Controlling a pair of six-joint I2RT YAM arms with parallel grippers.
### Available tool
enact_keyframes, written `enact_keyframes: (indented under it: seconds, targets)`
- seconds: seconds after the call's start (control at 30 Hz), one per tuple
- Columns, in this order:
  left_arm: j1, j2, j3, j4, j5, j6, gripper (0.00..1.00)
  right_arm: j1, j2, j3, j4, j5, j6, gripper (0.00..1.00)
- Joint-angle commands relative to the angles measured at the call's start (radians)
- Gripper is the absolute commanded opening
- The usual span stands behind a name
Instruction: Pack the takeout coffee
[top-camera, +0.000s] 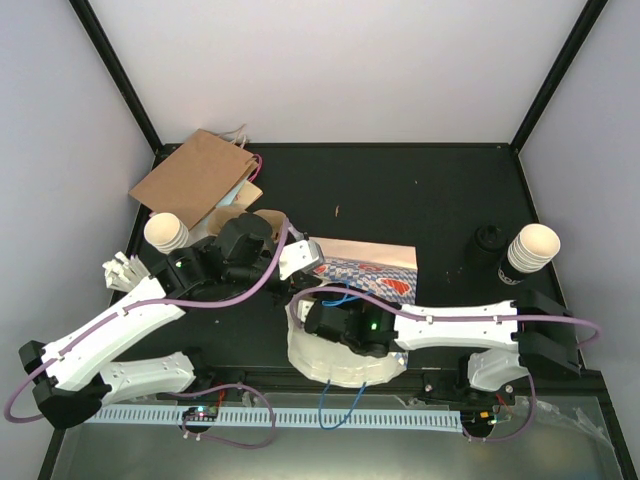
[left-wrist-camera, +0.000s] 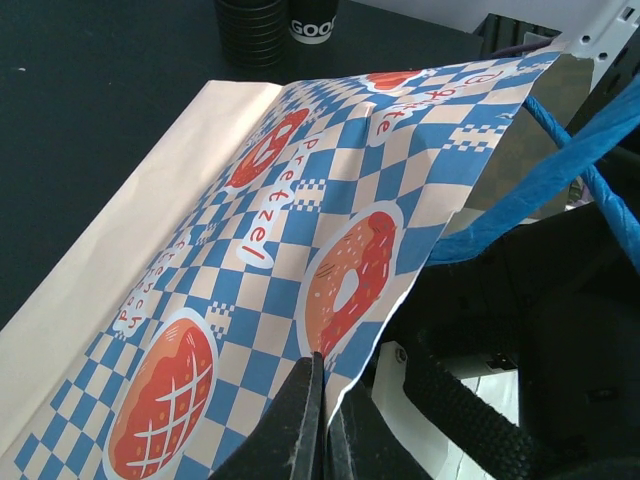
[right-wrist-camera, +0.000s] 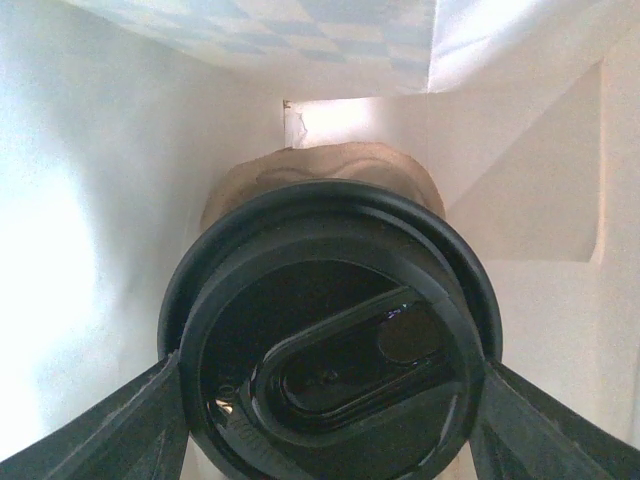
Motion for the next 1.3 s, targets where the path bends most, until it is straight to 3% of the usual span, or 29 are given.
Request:
enact_keyframes:
  seconds: [0.0, 0.37, 0.57, 0.8, 1.07, 1.27]
  targets:
    - [-0.007, 0.004, 0.048, -0.020, 0.043, -0.019, 0.01, -0.023, 0.041, 0.016, -0.099, -0.087, 0.032, 0.62]
    - [-0.007, -0.009, 0.041, -0.014, 0.077, -0.039, 0.01, -0.038, 0.080, 0.035, -0.154, -0.137, 0.020, 0.62]
    - [-0.007, -0.006, 0.045, -0.017, 0.091, -0.057, 0.02, -0.040, 0.108, 0.049, -0.187, -0.081, 0.014, 0.62]
    - [-0.005, 0.014, 0.074, -0.034, 0.098, -0.110, 0.02, -0.043, 0.017, 0.041, -0.093, 0.055, -0.060, 0.62]
    - [0.014, 0.125, 0.226, -0.165, 0.170, -0.181, 0.01, -0.065, -0.034, 0.033, -0.042, 0.103, -0.147, 0.62]
    - [0.030, 0.144, 0.245, -0.173, 0.166, -0.215, 0.01, -0.063, -0.092, 0.013, 0.014, 0.111, -0.187, 0.61]
